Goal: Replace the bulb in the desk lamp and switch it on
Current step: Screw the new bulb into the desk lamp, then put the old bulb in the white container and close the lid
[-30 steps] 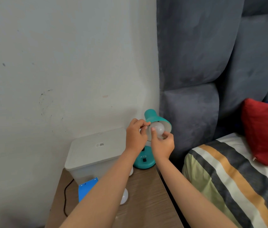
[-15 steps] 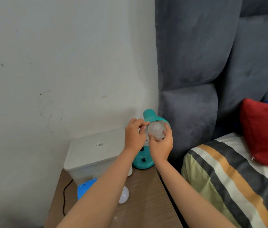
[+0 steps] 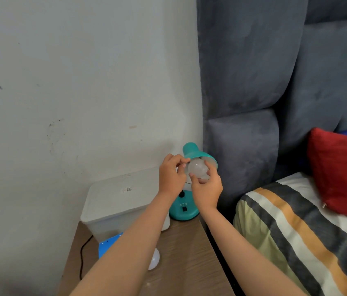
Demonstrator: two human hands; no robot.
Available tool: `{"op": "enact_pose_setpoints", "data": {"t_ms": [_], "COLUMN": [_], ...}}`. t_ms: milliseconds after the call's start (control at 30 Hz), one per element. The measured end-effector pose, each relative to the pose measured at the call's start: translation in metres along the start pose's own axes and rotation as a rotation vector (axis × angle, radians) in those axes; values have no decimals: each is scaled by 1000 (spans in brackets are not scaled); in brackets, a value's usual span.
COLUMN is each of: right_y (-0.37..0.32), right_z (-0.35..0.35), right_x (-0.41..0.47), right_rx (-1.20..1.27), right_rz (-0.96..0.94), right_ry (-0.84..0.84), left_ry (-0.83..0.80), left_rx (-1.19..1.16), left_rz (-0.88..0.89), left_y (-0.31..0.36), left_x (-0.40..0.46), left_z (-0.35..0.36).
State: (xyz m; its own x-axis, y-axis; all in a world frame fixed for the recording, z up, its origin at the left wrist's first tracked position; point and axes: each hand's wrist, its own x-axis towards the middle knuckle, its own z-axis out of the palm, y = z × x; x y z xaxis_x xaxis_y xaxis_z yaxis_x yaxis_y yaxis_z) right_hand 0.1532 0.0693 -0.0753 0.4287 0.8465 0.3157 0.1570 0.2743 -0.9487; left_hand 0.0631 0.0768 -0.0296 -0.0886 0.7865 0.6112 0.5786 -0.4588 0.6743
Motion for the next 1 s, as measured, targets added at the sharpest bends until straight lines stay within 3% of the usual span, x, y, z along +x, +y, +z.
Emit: {"op": "enact_pose_setpoints", "data": {"t_ms": [233, 467, 733, 1000], "right_y": [-4, -2, 9, 12], "right_z": [0, -6, 2, 40], "right_x": [1, -3, -40, -69], "right_rx": [95, 20, -143, -294], "right_rz": [155, 140, -51, -266], "right_ry": [15, -58, 47, -201], "left_ry": [-14, -33, -109, 4], "left_rx": [10, 3, 5, 207], "left_rz": [-7, -40, -135, -357], "left_y": [1, 7, -14, -83], "left_x": [1, -4, -44, -83], "left_z": [-1, -5, -46, -116]}}
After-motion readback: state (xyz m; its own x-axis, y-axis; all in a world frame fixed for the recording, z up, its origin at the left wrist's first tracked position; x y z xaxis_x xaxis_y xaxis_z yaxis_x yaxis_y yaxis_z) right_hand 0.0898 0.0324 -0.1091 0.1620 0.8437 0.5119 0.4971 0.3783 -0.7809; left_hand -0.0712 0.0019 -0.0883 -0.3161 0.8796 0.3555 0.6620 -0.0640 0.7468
